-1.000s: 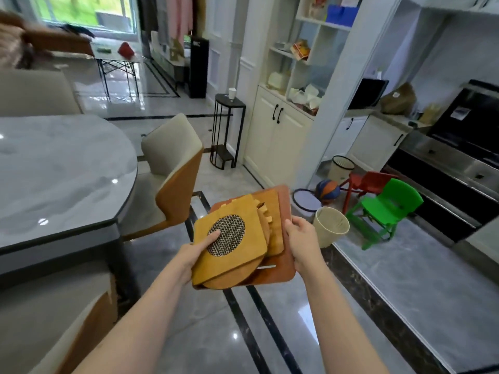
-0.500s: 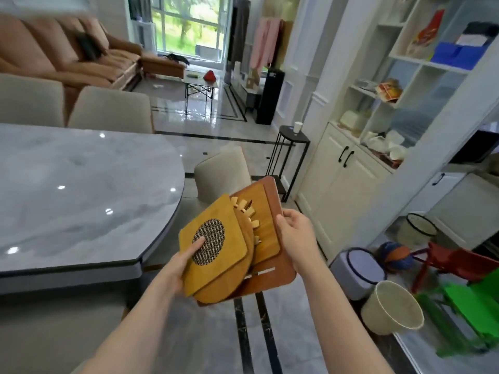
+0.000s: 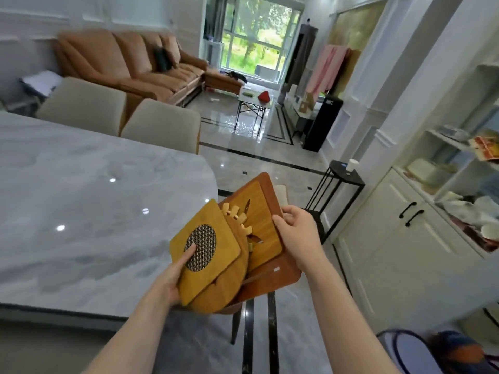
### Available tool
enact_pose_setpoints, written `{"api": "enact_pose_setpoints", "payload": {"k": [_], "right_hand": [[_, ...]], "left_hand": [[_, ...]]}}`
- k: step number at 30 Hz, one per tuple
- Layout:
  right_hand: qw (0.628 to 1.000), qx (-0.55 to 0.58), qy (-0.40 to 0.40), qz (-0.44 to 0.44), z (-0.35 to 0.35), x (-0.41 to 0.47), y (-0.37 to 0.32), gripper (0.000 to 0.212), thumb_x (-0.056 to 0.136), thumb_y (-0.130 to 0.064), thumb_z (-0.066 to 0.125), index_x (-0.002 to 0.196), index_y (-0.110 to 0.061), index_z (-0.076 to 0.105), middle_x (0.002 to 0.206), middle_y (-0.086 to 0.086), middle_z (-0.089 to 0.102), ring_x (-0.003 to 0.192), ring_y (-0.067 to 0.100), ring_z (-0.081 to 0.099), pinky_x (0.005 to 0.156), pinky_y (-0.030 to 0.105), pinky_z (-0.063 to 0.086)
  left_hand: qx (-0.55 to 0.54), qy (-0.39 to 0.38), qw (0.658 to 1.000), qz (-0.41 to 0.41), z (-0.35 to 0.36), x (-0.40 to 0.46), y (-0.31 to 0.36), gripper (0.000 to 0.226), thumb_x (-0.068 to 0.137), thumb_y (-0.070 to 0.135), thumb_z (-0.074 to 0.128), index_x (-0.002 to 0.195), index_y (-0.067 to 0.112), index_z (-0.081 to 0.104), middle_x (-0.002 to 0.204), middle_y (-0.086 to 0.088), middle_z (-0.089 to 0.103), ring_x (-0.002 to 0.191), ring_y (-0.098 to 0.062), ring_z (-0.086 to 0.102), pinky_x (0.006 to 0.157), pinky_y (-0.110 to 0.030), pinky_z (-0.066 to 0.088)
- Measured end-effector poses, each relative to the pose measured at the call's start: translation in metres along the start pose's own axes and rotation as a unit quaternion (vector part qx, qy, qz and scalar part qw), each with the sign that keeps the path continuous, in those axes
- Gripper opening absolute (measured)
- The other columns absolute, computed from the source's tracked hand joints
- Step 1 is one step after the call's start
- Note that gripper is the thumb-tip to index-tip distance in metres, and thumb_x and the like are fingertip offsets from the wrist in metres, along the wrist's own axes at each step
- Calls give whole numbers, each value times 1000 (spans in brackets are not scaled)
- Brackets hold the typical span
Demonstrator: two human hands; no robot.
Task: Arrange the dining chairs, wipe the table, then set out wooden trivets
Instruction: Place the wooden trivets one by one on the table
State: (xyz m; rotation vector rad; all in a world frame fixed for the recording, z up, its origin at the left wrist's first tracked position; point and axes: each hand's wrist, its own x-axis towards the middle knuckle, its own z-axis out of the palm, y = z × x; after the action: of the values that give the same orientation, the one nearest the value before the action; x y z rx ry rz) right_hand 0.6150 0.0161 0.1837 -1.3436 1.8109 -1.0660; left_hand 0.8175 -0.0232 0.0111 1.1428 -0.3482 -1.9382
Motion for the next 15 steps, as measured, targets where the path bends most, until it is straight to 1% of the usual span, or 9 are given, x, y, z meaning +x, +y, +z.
{"api": "enact_pose_setpoints", "payload": {"k": [1,2,4,6,9,11,12,13,15], "right_hand": [[1000,15,-18,11,1,12,1,32,96,-19,55,127,-14,54,111,4,68,89,12,67,73,29,58],[998,28,-41,25,3,29,3,33,95,-19,57,127,-14,54,110,4,68,89,14,67,73,30,58],[995,40,-80,48,2,55,8,37,92,-21,62,127,-13,55,111,4,67,94,18,67,81,39,58],[990,36,-123,56,1,84,11,36,89,-19,65,124,-11,58,110,7,68,97,21,67,86,43,56],[981,60,-164,89,-1,124,17,33,85,-11,70,117,-7,63,105,10,70,94,25,68,86,44,56],[976,58,-184,100,0,151,18,30,79,-9,75,108,-10,65,103,10,70,93,27,68,86,47,56],[977,46,-188,94,2,161,18,30,77,-9,78,103,-15,63,100,7,69,92,25,67,85,47,56],[977,28,-194,81,6,170,18,34,75,-11,79,101,-19,60,96,2,67,89,22,66,82,44,57],[981,-14,-190,32,14,182,16,45,72,-14,82,105,-23,53,92,-6,61,83,11,60,73,31,53]], "left_hand": [[-4,5,1000,2,2,6,2,42,81,44,65,111,15,62,85,-15,73,89,-34,63,68,-43,51],[-14,17,1000,8,4,14,5,44,80,44,65,114,16,61,88,-16,72,89,-35,63,69,-44,51],[-24,35,999,22,9,25,10,44,81,42,65,117,17,59,86,-15,73,88,-35,64,68,-43,51],[-36,56,997,39,17,38,14,48,81,40,66,121,15,58,86,-15,73,88,-35,65,69,-43,53],[-62,84,993,60,33,53,19,60,74,40,71,126,14,57,102,-18,70,92,-36,65,74,-47,53],[-75,104,989,77,42,63,25,67,68,40,74,127,14,55,107,-18,68,97,-37,64,78,-49,53],[-73,107,988,79,46,65,29,68,67,40,75,127,14,55,107,-18,68,96,-37,64,76,-48,54],[-78,116,987,84,50,68,32,64,69,39,74,125,13,55,105,-17,68,94,-36,64,71,-46,55],[-86,130,983,93,54,70,36,51,78,36,71,120,14,55,101,-16,68,90,-35,64,60,-41,56]]}}
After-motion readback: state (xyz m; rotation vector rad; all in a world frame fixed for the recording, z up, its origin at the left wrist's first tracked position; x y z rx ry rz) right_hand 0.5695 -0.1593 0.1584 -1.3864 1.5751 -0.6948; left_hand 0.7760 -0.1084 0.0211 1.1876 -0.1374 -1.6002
